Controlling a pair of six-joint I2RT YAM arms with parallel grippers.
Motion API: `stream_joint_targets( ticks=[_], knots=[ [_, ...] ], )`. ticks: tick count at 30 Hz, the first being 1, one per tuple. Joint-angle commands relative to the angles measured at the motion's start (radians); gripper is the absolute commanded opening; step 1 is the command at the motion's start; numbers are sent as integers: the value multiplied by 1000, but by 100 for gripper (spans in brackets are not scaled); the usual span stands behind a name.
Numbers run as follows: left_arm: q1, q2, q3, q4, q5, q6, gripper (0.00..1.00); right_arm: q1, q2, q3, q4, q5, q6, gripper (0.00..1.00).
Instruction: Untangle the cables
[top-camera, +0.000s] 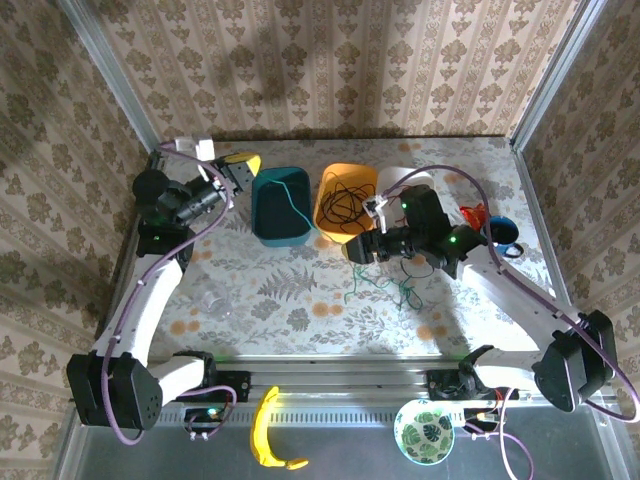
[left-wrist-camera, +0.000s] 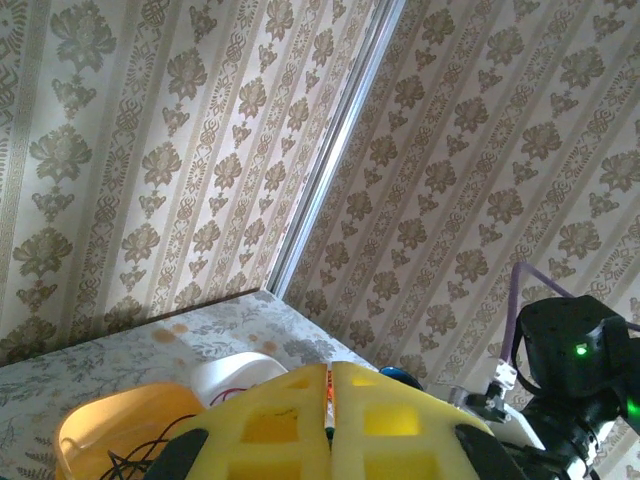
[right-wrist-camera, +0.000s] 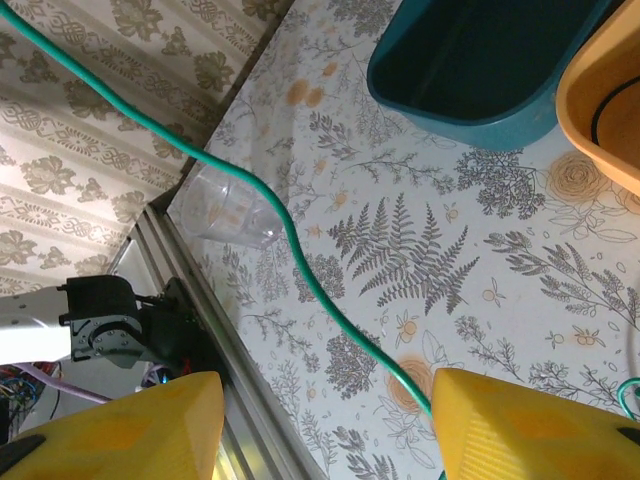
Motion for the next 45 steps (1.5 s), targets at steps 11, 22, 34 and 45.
stream_joint_targets(
  ticks=[11, 22, 34, 45],
  knots=[
    [-13, 11, 12, 21, 9, 19, 0, 40, 126, 21, -8, -69, -68, 55],
    [-62, 48, 9, -104, 47, 107, 0, 30, 96, 54, -21, 21, -87, 0],
    [-297, 231, -2, -381, 88, 334, 0, 24, 221, 219, 146, 73, 31, 0],
    [-229, 279, -123, -131, -235, 189, 0, 47, 439, 354, 309, 13, 169, 0]
  ],
)
